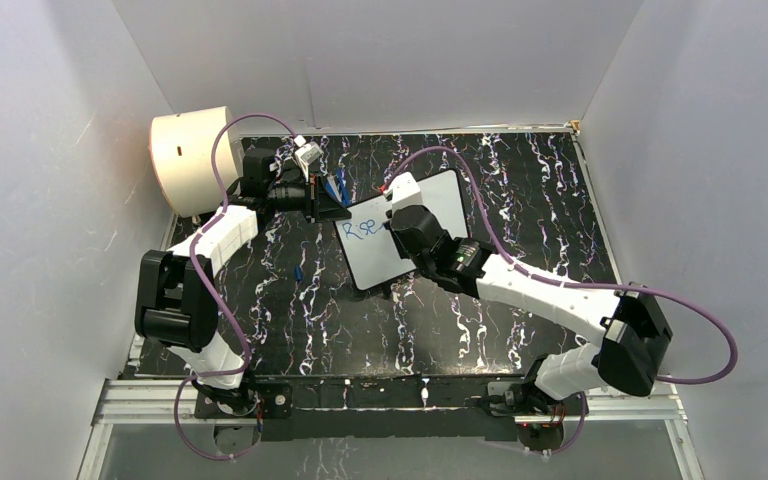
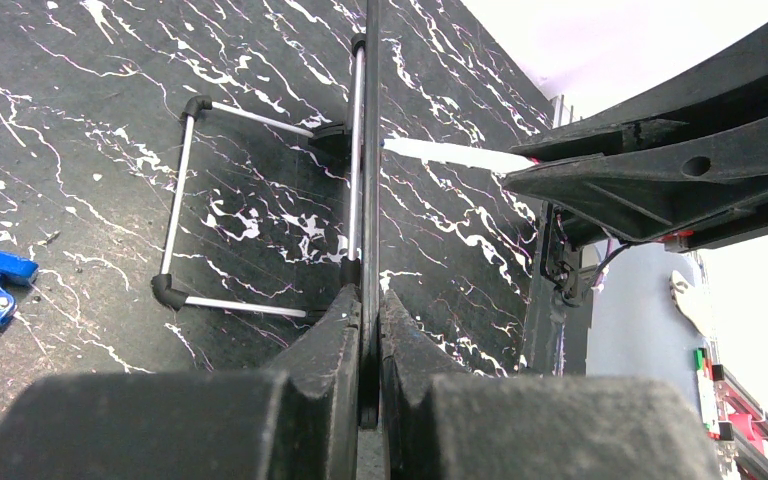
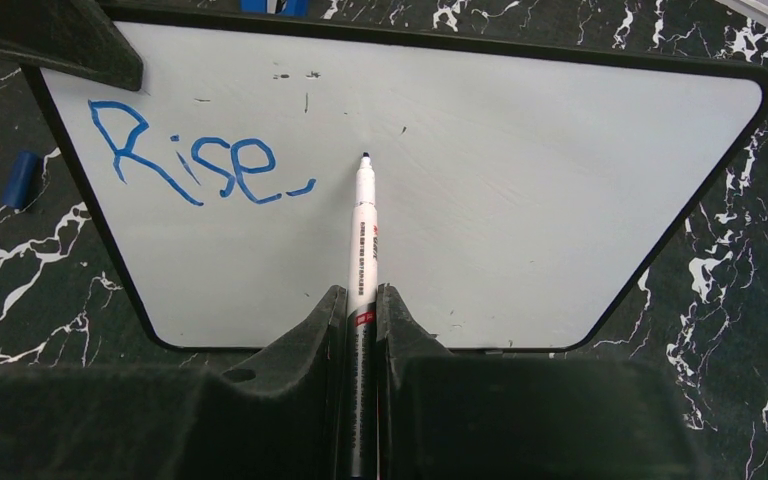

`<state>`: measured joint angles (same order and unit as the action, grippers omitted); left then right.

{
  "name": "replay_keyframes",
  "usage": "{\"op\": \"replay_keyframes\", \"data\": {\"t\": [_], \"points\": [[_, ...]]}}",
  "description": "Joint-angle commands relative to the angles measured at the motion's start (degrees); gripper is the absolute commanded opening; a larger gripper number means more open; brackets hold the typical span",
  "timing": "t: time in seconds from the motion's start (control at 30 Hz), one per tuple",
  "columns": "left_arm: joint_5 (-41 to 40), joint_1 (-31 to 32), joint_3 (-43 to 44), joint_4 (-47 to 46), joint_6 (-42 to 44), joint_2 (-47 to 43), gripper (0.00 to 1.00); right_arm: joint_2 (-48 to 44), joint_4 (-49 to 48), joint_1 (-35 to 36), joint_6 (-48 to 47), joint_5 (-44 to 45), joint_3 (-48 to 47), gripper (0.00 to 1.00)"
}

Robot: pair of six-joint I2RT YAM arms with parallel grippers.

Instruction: Write a sentence on the whiteboard

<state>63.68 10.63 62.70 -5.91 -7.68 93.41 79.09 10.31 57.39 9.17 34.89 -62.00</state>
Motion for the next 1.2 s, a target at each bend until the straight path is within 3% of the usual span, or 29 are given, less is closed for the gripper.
{"op": "replay_keyframes", "data": {"t": [0.0,0.73,1.17], "points": [[1.5,0.2,0.7,1.1,0.6,-2.5,0.00,0.3,-3.3,-0.3,-0.5,0.0,-0.7,0.00],[2.0,0.3,0.8,1.2,0.6,-2.6,0.00,1.5,-5.2,-0.8,-1.0,-0.5,-1.5,0.00],[1.6,0.3,0.8,1.3,0.6,-2.5,0.00,1.5,0.0,-0.9,1.1,-0.7,-1.1,0.00]]}}
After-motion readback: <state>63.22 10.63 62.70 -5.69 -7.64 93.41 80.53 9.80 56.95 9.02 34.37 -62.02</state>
